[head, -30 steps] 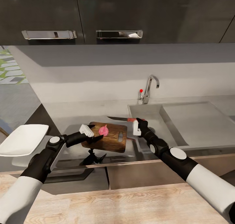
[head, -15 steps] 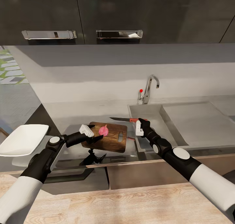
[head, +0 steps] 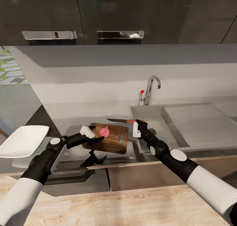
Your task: In the kitchen, take the Vidalia onion out of the sink, dice it on the chopping board with the paring knife, put the diced onion into the bowl on the countertop, then place both the paring knife and the chopping board into the sink.
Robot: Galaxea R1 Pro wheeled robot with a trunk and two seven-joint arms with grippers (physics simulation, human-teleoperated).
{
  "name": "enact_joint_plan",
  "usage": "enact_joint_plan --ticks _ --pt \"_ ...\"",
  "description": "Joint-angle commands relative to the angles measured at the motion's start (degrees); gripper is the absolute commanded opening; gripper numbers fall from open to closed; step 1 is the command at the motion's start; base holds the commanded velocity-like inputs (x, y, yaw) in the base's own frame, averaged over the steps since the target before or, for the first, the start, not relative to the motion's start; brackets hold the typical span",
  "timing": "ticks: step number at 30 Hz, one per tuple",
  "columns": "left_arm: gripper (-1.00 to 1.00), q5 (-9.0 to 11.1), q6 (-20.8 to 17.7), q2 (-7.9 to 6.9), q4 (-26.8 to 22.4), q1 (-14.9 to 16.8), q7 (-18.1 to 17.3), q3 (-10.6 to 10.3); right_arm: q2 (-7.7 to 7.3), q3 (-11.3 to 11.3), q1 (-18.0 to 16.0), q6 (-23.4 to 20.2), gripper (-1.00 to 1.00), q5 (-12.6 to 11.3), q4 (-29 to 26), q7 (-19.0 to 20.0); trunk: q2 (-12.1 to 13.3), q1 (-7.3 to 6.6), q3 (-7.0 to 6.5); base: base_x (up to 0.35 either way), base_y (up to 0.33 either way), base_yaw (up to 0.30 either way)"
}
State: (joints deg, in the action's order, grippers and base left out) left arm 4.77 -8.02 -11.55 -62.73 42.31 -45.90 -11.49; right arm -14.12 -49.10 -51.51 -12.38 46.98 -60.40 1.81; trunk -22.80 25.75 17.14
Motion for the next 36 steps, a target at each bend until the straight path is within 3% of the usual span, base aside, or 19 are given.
enact_joint_plan --ticks 1,13,36 --pt "1.00 0.5 -0.6 -0.05 0.0 0.0 -0.1 -0.1 0.18 -0.2 -0.1 -0.5 -1.00 0.6 -0.1 0.3 -0.1 0.03 0.11 0.000 0.000 0.000" --pt "1.00 0.5 -0.6 -0.05 0.1 0.1 0.1 -1.6 0.93 -0.2 -0.1 -0.7 -1.00 0.6 1.6 0.0 -0.1 0.03 0.11 0.000 0.000 0.000" --pt "1.00 0.4 -0.5 -0.35 1.8 0.0 0.2 -1.8 1.12 -1.3 -0.1 -0.3 -1.00 0.6 2.6 -1.5 -0.1 0.03 0.11 0.000 0.000 0.000"
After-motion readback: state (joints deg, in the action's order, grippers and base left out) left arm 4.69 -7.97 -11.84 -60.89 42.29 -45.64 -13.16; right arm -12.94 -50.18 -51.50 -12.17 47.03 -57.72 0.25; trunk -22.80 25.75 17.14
